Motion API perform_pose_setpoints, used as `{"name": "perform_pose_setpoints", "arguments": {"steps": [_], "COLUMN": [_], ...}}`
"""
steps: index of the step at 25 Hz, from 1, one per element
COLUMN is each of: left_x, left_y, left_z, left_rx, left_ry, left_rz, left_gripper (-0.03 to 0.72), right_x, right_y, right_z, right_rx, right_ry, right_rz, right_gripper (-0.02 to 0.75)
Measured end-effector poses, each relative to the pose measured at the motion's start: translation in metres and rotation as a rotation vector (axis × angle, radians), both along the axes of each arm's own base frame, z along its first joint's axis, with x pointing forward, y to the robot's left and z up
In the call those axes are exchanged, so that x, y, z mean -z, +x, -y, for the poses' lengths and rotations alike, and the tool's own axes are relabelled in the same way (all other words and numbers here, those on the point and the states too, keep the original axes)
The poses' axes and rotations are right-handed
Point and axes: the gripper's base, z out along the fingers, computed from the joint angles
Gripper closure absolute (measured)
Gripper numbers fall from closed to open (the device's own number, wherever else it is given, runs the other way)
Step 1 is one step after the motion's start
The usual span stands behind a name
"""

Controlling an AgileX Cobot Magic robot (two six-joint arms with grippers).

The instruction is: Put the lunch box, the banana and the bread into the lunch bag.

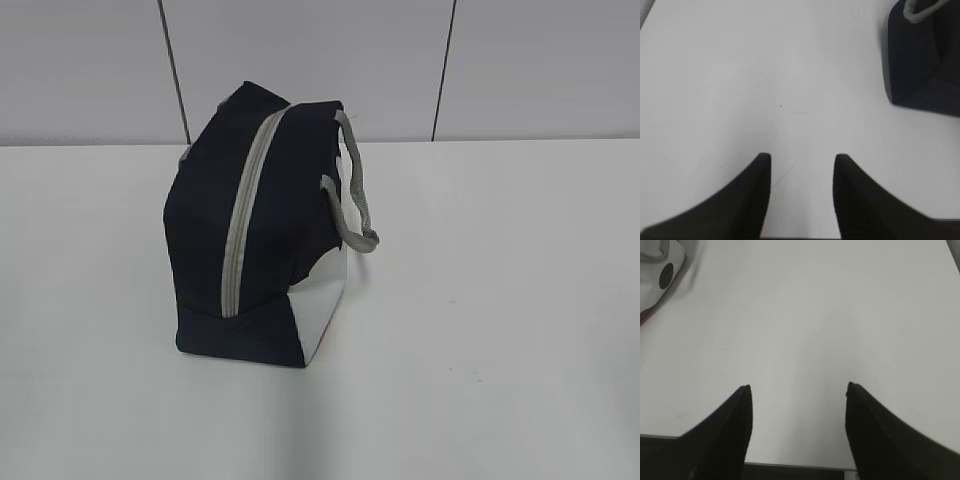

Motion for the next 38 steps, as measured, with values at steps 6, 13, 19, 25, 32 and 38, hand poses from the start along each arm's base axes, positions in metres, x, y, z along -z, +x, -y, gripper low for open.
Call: {"name": "perform_pose_setpoints", "arguments": {"steps": [6, 13, 19, 25, 32, 38], "left_x": [0.001, 0.001, 0.001, 0.001, 0.001, 0.001], "left_y": [-0.016, -0.018, -0.018, -0.018, -0.018, -0.018], "left_z": [0.001, 0.001, 0.001, 0.001, 0.001, 0.001], "left_rx": [-0.005, -0.004, -0.004, -0.004, -0.004, -0.004], "left_ry": [0.002, 0.001, 0.001, 0.001, 0.001, 0.001], "left_rz": [0.094, 0.104, 0.104, 0.104, 0.104, 0.104], "left_gripper": [0.380, 0.380, 0.380, 0.380, 0.380, 0.380], "right_x": [0.001, 0.001, 0.001, 0.001, 0.001, 0.001], "right_y": [-0.007, -0.007, -0.008, -0.008, -0.008, -0.008], "right_z": [-0.001, -0.001, -0.001, -0.001, -0.001, -0.001], "right_rx": [0.054, 0.079, 0.079, 0.081, 0.081, 0.082], "right_ry": [-0.001, -0.001, -0.001, -0.001, -0.001, 0.001], "right_rz": [0.039, 0.037, 0.039, 0.039, 0.039, 0.039], "right_gripper": [0.300, 0.300, 0.300, 0.300, 0.300, 0.300]}}
